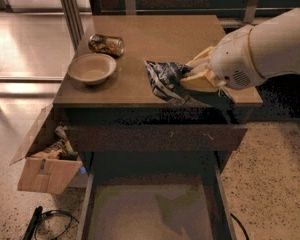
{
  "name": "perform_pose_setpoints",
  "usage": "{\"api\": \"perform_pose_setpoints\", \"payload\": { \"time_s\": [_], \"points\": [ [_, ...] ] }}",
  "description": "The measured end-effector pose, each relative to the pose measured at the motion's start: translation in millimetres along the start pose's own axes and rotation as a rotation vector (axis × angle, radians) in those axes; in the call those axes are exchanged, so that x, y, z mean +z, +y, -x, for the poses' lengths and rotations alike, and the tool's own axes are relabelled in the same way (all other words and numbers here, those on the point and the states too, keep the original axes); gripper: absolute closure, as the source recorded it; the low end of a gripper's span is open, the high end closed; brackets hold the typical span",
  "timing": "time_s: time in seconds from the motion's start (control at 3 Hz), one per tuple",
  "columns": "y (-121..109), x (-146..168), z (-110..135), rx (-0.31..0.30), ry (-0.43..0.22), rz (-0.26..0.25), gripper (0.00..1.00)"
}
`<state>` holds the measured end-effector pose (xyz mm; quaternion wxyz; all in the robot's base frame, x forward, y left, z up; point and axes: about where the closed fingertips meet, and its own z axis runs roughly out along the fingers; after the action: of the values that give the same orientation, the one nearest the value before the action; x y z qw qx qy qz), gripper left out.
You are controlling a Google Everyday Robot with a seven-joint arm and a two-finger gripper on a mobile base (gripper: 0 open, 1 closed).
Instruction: Place blue chip bag into middle drawer
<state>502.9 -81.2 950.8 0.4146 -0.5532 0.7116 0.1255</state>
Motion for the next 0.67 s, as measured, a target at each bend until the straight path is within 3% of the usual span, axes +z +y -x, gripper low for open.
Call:
{"api": "perform_pose_setpoints", "payload": {
  "time_s": [0.33, 0.67],
  "points": [
    [57.0, -6.7, -22.5, 0.013, -0.060, 0.029, 1.00],
    [83.3, 10.2, -58.7, 0.042, -0.088, 0.023, 1.00]
  ]
}}
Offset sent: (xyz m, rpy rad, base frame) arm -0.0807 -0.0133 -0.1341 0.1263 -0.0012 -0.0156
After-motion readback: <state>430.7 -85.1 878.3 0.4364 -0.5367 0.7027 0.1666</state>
